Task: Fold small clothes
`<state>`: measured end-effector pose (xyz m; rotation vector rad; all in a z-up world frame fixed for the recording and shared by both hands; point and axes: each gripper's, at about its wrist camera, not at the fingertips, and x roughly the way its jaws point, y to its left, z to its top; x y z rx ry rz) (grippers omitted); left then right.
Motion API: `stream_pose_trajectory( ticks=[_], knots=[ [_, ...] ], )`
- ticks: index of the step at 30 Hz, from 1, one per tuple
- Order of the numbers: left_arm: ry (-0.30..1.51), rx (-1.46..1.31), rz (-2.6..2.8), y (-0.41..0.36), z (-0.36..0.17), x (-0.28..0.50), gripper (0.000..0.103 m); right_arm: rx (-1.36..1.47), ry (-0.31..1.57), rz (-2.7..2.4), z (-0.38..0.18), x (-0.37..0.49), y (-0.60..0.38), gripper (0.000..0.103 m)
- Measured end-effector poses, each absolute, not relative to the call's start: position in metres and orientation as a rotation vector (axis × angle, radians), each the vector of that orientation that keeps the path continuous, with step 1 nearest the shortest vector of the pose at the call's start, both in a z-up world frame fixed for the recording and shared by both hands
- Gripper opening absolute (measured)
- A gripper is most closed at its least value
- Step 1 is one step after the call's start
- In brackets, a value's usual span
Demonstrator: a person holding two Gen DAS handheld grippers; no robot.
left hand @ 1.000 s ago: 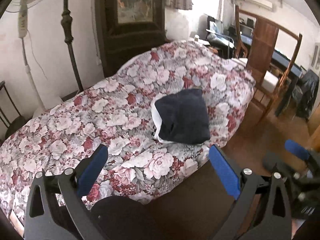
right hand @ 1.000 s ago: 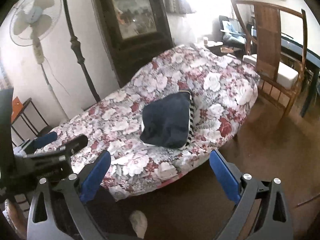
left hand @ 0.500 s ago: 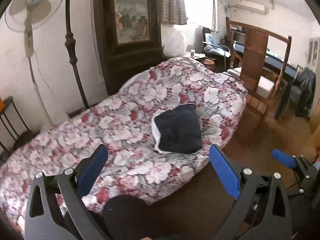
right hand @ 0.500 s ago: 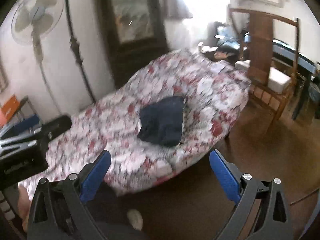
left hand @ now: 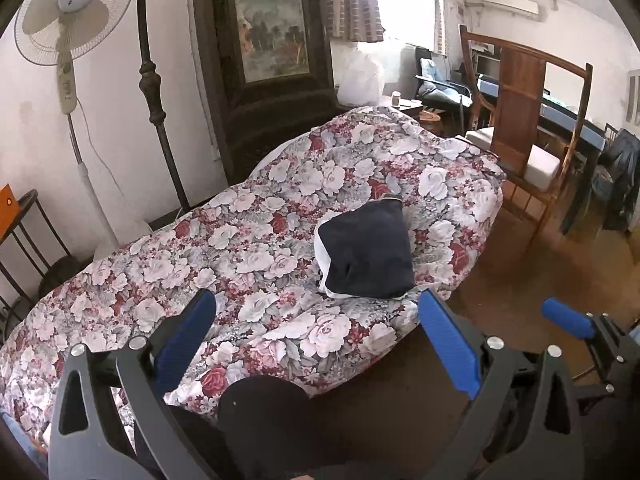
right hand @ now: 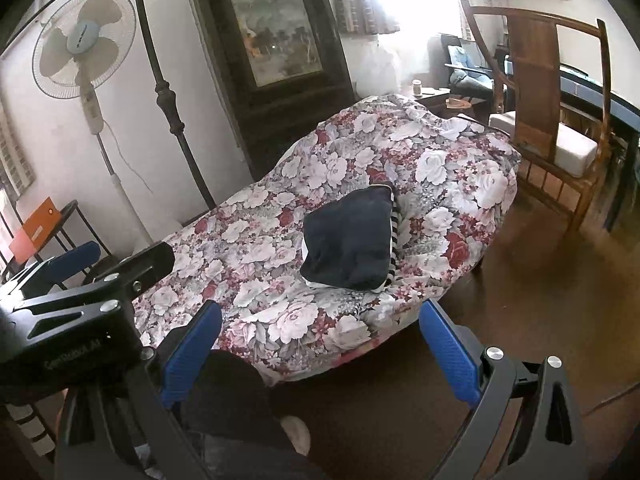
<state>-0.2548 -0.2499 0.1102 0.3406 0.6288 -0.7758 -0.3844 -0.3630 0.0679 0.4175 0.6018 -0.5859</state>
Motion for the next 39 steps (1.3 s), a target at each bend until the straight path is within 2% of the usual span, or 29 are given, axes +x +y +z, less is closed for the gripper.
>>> stream_pose_trajectory(
  ticks=[39],
  knots=[
    [0.632,0.362,-0.783,-0.256,0.104,-0.257,0.098,0.43,0.628,-0.576,0.06,-0.38,-0.365,0.099]
  ],
)
